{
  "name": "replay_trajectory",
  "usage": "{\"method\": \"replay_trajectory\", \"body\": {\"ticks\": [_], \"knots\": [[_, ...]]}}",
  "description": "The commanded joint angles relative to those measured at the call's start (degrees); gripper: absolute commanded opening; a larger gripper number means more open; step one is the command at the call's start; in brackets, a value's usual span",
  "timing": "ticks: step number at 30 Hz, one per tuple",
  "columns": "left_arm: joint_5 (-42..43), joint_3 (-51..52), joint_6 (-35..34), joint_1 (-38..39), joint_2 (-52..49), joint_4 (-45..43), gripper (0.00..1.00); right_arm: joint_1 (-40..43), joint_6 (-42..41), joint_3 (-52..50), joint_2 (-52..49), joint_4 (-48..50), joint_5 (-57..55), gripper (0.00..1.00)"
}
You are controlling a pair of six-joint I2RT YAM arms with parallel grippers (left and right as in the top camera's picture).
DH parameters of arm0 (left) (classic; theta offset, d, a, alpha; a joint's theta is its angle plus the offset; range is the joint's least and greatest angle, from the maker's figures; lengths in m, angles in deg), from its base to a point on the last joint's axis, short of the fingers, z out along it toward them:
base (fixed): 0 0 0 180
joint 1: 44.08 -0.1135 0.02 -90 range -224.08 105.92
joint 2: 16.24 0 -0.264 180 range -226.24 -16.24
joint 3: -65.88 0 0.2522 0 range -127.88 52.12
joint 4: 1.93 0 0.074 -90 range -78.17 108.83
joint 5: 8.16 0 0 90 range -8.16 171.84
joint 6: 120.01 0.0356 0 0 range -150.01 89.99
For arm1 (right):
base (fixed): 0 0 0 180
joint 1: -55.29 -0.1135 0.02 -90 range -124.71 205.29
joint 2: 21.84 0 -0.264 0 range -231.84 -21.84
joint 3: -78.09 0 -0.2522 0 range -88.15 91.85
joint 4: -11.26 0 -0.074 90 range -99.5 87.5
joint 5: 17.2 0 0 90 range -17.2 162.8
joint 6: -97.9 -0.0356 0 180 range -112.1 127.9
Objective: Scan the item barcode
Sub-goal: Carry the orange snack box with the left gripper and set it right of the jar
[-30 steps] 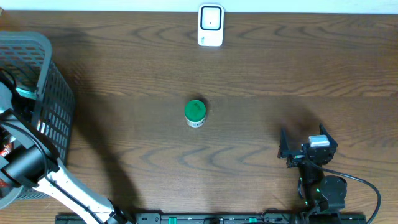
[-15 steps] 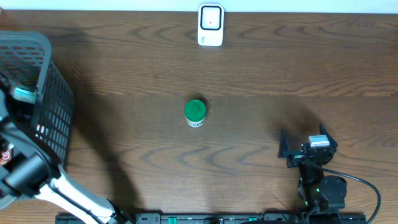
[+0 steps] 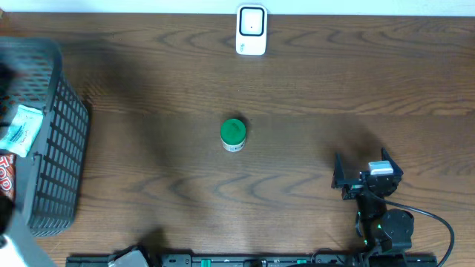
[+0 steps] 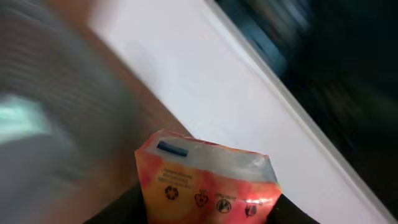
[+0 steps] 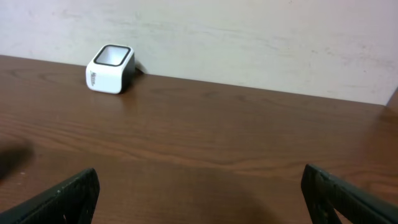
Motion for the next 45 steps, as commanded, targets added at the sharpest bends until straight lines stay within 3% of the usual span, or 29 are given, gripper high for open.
{"method": "replay_trajectory", "body": {"ticks": [1,5,9,11,23,28,30,34,40,43,45], "knots": [[5.4,2.6,-0.5,17.8,-4.1,1.1,0.48,0.6,-0.7,-0.2,0.1,-0.1,0.1,0.99],[-6.1,6.0,-1.5,39.2,-8.2,-0.9,0.48,0.6,-0.7,-0.2,0.1,-0.1,0.1,0.99],[-21.4,8.7,-9.6,55.3,-17.7,-3.5,0.49,0.6,-0.7,-0.2,0.1,-0.1,0.1,0.99],[-23.4,9.2,-14.6,59.8,-23.6,-5.5,0.49,0.6,-0.7,-0.2,0.1,-0.1,0.1,0.99],[-25.3,9.2,-57.3,71.8,-52.3,-13.1,0.5,0.6,-0.7,-0.2,0.1,-0.1,0.1,0.99],[-23.8,9.2,-64.8,73.1,-58.7,-13.1,0.52,0.6,-0.7,-0.2,0.1,-0.1,0.1,0.99],[-23.6,9.2,-65.0,73.5,-59.7,-13.3,0.57,0.6,-0.7,-0.2,0.1,-0.1,0.1,0.99],[-24.3,9.2,-64.8,73.9,-59.4,-13.3,0.9,0.6,-0.7,-0.2,0.1,-0.1,0.1,0.99],[-27.1,8.6,-56.2,73.8,-54.7,-13.3,0.94,0.6,-0.7,-0.2,0.1,-0.1,0.1,0.99],[-32.6,7.1,-44.4,73.4,-49.4,-15.5,0.95,0.6,-0.7,-0.2,0.1,-0.1,0.1,0.99],[-34.9,6.5,-29.5,72.9,-43.8,-21.2,1.0,0.6,-0.7,-0.2,0.1,-0.1,0.1,0.99]]}}
